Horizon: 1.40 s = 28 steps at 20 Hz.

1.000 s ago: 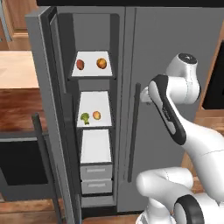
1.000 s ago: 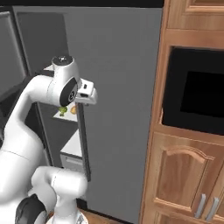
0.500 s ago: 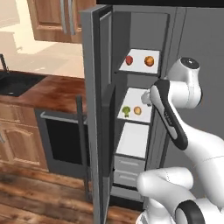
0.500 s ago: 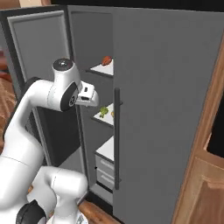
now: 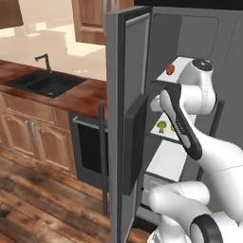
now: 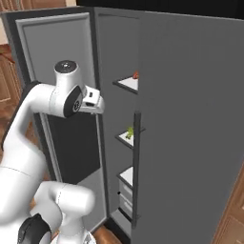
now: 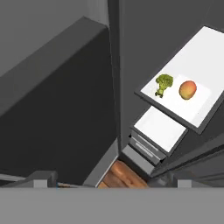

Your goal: Take the peach and sweet potato from the highest rack and move them to the second highest rack where the broccoli and mango are located, to maximize freezer space. Close the freezer door after rearranging.

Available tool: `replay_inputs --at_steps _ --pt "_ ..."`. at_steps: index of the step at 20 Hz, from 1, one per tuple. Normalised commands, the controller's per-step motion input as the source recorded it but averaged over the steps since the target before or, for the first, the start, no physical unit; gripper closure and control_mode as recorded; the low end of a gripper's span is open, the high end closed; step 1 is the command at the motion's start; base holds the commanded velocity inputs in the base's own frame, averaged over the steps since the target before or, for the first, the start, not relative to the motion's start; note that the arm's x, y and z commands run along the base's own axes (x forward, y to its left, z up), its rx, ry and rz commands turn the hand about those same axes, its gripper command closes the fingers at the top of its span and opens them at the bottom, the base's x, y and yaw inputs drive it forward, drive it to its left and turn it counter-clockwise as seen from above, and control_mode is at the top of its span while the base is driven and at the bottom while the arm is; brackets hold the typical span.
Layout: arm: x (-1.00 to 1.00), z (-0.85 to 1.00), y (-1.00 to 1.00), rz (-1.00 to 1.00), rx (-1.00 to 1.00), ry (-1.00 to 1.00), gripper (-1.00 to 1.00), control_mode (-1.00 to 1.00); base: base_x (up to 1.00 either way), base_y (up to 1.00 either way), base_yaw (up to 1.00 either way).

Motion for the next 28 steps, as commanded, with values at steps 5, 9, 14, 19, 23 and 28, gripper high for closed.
replay_inputs --at_steps 5,9,14,19,23,28 --pt "0.00 0.00 0.00 0.00 0.00 0.00 -1.00 1.00 0.42 -0.42 0.14" --pt "0.00 0.00 0.00 0.00 0.00 0.00 -1.00 1.00 0.45 -0.12 0.03" --pt "0.00 0.00 0.00 0.00 0.00 0.00 -1.00 1.00 0.33 0.28 -0.07" --pt "0.00 0.00 0.00 0.00 0.00 0.00 -1.00 1.00 0.41 0.65 -0.38" --pt "0.00 0.00 0.00 0.00 0.00 0.00 -1.00 1.00 0.42 0.53 -0.36" --pt "0.00 0.00 0.00 0.00 0.00 0.00 -1.00 1.00 0.29 0.22 -0.14"
